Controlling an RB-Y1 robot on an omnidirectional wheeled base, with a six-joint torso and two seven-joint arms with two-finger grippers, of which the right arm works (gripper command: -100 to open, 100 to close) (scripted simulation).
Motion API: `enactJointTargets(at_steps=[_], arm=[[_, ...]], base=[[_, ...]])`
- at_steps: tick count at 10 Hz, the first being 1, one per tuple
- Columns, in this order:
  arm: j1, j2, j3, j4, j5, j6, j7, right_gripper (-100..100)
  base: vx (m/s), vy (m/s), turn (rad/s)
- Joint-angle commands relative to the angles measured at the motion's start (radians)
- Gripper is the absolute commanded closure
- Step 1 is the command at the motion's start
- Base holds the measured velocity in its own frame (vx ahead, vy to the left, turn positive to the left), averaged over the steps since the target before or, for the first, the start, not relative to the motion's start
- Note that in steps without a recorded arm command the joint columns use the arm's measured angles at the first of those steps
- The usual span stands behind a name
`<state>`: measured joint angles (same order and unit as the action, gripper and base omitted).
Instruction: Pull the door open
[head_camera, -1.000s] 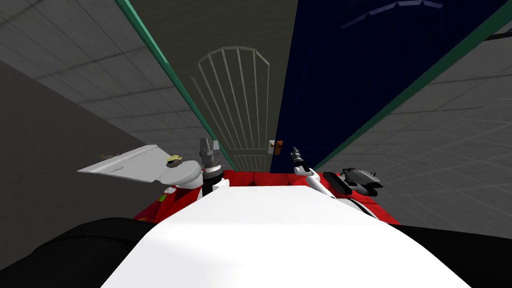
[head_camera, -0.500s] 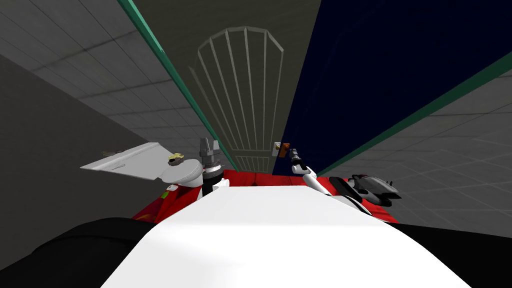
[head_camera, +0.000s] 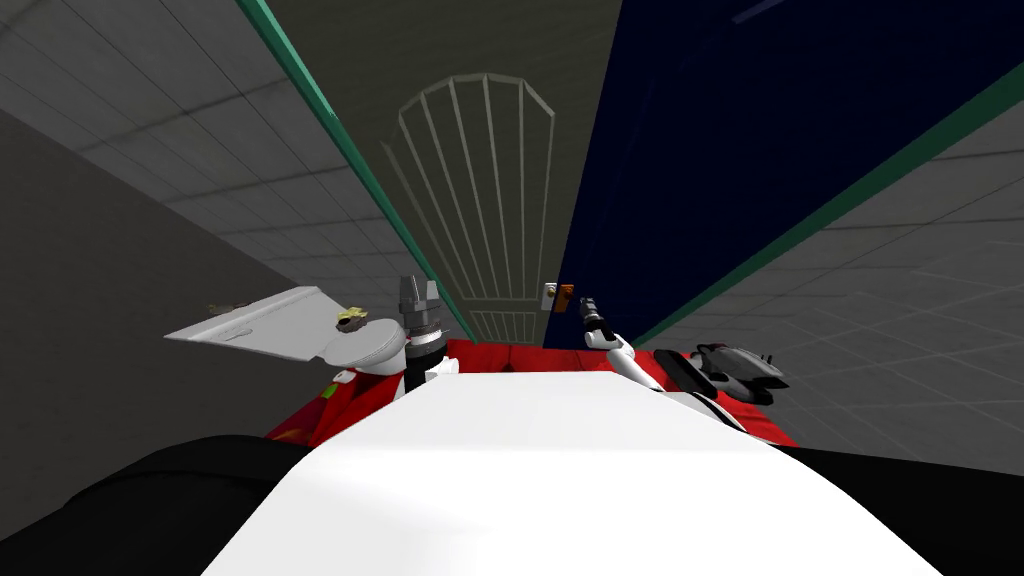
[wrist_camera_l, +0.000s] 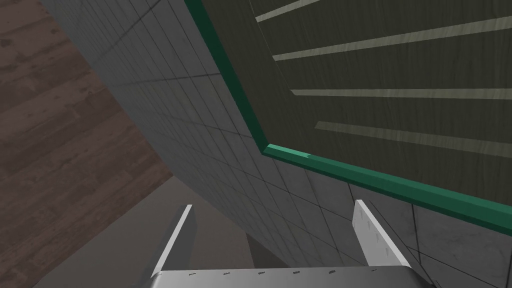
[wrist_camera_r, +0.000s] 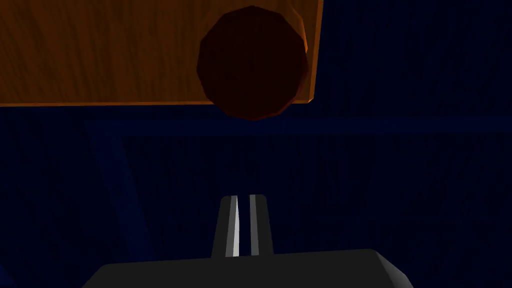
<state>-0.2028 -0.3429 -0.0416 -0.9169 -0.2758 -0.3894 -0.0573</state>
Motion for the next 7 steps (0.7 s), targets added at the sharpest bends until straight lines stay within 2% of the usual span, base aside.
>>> enactJointTargets(at_steps=[1,4,6,7], arm=[[0.015,-0.009,-0.003,-0.006,-0.002,0.001,-0.003,-100],[0.018,-0.002,0.016,-0.021,-0.002,-0.001,-0.009,-100],[0.011,0.015,0.047,-0.042,0.001,-0.004,-0.015,-100],[0.011,0.013,0.035,-0.036,0.001,0.0,-0.009,-100]], base=[[-0.208,-0.084,-0.096],[-0.193,-0.01,0.021],[-0.216,0.091,0.1],[-0.093,0.051,0.015]])
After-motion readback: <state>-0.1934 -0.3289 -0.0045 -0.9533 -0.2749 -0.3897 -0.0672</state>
